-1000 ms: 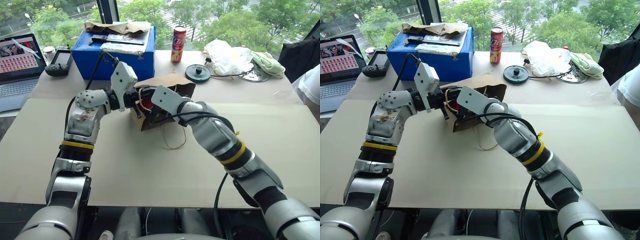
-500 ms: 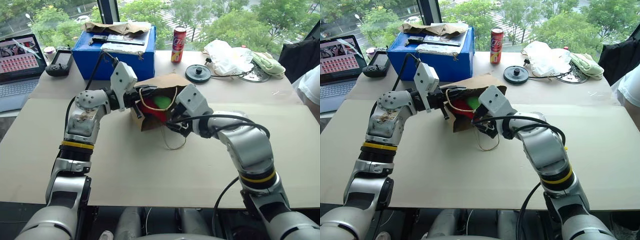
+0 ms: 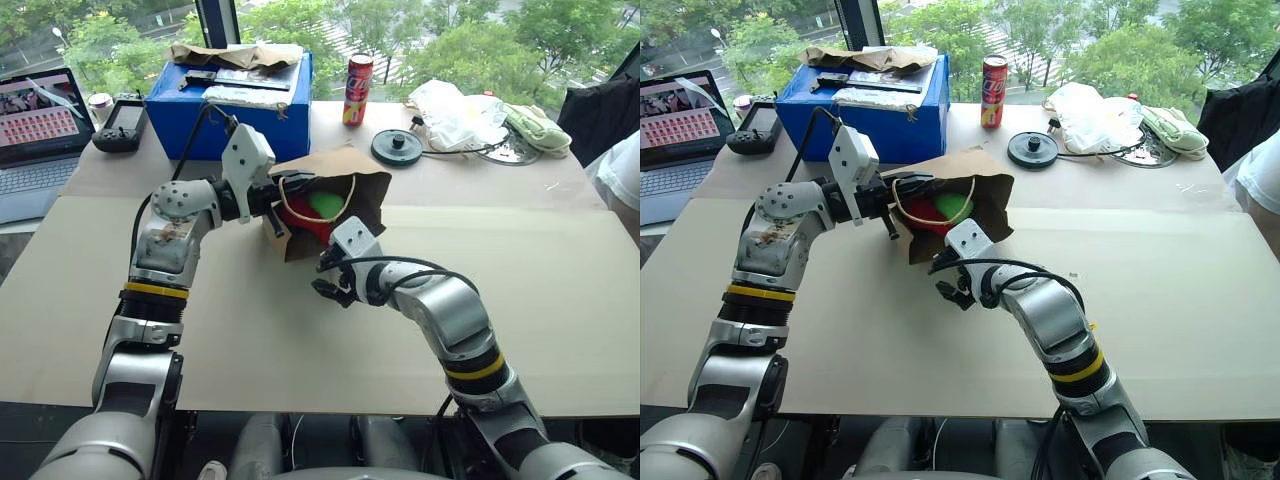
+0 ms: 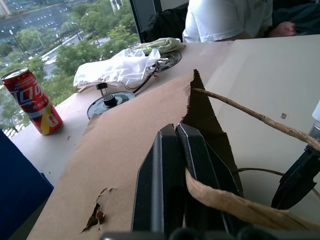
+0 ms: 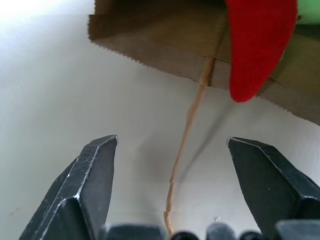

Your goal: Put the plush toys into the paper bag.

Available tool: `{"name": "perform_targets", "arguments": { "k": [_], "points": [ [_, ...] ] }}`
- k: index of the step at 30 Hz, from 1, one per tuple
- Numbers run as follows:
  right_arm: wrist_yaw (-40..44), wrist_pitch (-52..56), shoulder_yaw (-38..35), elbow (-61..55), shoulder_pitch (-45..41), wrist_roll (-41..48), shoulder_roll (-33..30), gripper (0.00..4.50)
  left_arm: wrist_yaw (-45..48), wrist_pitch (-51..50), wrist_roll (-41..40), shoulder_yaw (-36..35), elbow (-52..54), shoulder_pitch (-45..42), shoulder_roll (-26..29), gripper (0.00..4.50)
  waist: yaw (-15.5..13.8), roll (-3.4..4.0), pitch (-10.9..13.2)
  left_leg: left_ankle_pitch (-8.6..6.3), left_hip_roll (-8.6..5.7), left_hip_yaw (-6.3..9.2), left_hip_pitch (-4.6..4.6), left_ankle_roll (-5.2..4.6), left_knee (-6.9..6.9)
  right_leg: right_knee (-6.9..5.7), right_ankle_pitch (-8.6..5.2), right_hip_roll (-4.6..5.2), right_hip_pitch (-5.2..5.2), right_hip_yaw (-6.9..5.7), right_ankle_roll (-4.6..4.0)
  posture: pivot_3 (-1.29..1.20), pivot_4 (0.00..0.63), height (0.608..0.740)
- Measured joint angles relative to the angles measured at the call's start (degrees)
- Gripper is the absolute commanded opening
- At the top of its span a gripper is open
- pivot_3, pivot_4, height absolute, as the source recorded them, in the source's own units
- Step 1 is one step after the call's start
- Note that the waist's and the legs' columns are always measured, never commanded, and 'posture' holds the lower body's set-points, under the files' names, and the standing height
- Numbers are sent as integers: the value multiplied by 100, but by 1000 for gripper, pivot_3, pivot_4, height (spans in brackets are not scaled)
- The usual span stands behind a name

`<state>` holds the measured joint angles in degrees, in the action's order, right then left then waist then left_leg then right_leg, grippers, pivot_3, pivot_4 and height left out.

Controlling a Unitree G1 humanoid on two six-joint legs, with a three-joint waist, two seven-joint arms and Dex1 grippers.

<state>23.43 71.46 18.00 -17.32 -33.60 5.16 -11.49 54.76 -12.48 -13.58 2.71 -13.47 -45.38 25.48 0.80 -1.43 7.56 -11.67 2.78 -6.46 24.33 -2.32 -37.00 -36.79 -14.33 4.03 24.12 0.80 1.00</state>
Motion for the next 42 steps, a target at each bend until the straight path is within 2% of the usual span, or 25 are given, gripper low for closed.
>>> {"name": "perform_targets", "arguments": {
  "k": [1, 2, 11, 24, 28, 33, 39, 42],
  "points": [
    [-40, -75, -1, 93, -22, -2, 23, 3390, -1, 0, 0, 0, 0, 0, 0, 0, 0, 0, 0, 0, 0, 0, 0, 0, 0, 0, 0, 0, 0, 0, 0, 0, 150, 739],
    [-70, -119, -1, 149, -37, -1, 40, 3201, -1, 0, 0, 0, 0, 0, 0, 0, 0, 0, 0, 0, 0, 0, 0, 0, 0, 0, 0, 0, 0, 0, 0, 0, 150, 739],
    [-180, -386, 0, 299, -67, 14, 123, 58, -8, 0, 0, 0, 0, 0, 0, 0, 1, 0, 0, 0, 1, 0, 0, 0, 1, 0, 0, -1, 0, 0, 0, 0, 150, 739],
    [-239, -613, -211, 210, -64, 73, 42, 58, -15, -6, -11, -4, 0, 0, -44, 0, 0, 0, 0, 0, 1, 0, 1, 0, 1, 0, 0, 0, 0, 0, 0, 0, 150, 739],
    [-109, -776, -542, -261, -64, 137, -430, 58, -50, -51, -182, -83, -1, -1, -197, 0, -26, 0, 0, 0, -4, 1, 4, 0, 1, 2, 0, 8, -1, -2, 1, 0, 150, 739],
    [230, -951, -1112, -728, -92, 283, -1406, 58, -540, -251, -515, -396, -192, -221, -872, 0, -49, -1, 0, -1, -9, 3, 3, -2, 1, 13, -1, 12, -4, -3, 3, 0, 150, 739],
    [492, -926, -1458, -1274, -198, 470, -2038, 58, -938, -417, -882, -530, -220, -299, -1448, 0, 14, -1, 1, -2, -3, 6, 0, -3, 6, 13, -1, 0, 1, 6, 2, 0, 150, 739],
    [539, -808, -1432, -1668, -331, 576, -2145, 58, -884, -477, -1046, -528, -111, -102, -1529, 0, 35, -1, 0, -2, -1, 5, -6, -3, 7, 12, -1, -2, 1, 12, 1, 0, 150, 739]
  ]
}}
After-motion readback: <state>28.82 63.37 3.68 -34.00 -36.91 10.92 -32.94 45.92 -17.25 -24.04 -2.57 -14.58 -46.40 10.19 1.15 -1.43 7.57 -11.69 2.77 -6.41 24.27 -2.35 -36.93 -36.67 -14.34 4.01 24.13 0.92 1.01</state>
